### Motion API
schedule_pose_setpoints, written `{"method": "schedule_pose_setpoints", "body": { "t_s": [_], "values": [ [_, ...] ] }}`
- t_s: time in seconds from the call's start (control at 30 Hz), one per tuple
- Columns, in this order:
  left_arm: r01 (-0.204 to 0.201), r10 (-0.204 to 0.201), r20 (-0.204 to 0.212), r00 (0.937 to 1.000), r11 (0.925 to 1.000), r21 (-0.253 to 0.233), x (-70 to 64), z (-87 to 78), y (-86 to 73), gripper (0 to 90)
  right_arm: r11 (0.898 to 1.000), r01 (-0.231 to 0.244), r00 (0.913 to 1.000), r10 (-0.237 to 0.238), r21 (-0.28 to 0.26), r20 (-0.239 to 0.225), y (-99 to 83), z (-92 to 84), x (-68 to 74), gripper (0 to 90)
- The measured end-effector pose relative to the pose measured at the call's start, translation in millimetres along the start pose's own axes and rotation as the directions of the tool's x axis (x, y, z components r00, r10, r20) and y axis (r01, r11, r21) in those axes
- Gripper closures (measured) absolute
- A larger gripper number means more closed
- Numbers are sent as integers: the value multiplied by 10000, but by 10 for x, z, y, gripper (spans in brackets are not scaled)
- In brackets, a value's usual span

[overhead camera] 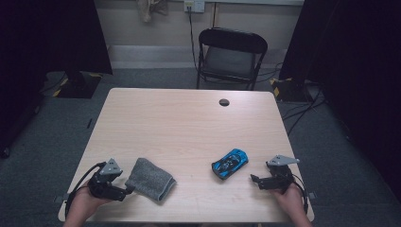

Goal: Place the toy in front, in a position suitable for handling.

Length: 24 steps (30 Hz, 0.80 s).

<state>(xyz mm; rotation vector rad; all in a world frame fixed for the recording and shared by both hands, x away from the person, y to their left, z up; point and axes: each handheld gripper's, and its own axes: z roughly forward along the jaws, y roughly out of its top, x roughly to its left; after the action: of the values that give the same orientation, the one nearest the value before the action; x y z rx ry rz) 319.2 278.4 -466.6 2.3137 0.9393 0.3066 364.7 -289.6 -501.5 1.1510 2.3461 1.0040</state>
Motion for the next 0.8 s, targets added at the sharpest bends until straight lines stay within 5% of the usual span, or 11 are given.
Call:
{"method": "schedule_pose_setpoints", "body": {
  "t_s": [0.8],
  "values": [
    [-345,371,722,9967,9987,-362,-269,90,393,168,10000,14,10000,-14,11,-21,0,1,0,105]
  ]
}}
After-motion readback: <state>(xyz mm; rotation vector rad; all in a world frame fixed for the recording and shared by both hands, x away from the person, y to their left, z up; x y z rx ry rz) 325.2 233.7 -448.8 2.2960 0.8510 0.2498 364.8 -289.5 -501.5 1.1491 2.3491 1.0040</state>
